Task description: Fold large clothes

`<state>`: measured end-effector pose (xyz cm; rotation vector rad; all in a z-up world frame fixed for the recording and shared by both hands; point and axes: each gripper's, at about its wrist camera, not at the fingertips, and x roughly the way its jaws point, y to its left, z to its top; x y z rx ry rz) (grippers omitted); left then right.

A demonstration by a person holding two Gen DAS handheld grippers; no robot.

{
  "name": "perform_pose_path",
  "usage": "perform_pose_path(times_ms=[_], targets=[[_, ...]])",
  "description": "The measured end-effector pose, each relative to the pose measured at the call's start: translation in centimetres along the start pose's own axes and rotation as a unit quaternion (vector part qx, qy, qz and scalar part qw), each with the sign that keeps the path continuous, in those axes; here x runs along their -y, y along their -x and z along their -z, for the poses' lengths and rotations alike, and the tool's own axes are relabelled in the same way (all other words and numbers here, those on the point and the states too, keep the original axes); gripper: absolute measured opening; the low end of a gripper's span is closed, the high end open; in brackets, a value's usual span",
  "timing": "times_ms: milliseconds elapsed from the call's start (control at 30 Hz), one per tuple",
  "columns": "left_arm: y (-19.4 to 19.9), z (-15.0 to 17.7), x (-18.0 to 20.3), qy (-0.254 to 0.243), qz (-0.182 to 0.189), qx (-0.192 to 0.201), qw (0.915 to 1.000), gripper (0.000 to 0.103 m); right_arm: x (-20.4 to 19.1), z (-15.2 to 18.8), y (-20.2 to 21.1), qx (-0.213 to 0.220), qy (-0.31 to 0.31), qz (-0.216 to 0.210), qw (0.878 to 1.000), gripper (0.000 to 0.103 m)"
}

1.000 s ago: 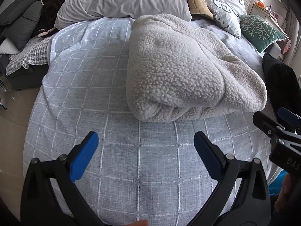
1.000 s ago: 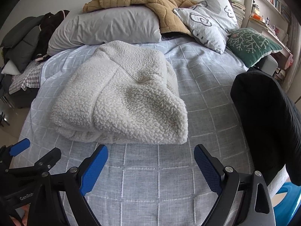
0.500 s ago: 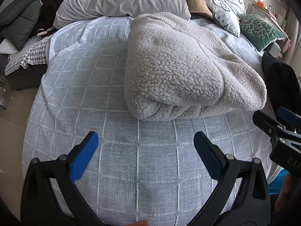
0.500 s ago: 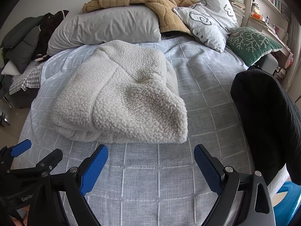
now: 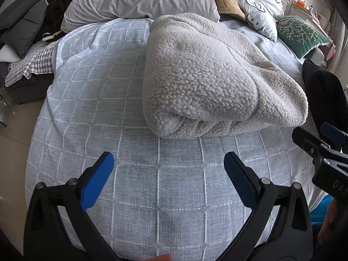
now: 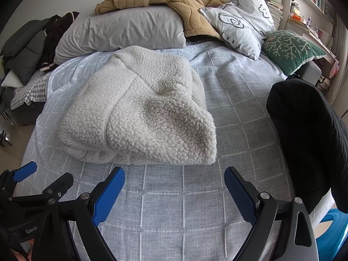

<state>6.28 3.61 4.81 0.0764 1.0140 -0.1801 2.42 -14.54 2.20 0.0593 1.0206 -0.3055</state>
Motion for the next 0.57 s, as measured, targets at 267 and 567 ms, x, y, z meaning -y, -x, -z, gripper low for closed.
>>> perform_pose_path(times_ms=[267,567], targets=[[-0.05,0.05,0.01,0.000,0.001,-0.001,1.0000,0.101,0.05,0.08,0.01,0.000,0.000,-0.001,1.000,0.094],[-0.10,0.33,0.20,-0.007,0.008,-0.002,0.9999,0.101,0.03,0.20,-0.06,-0.002,0.001,-0.002,1.000,0.094]])
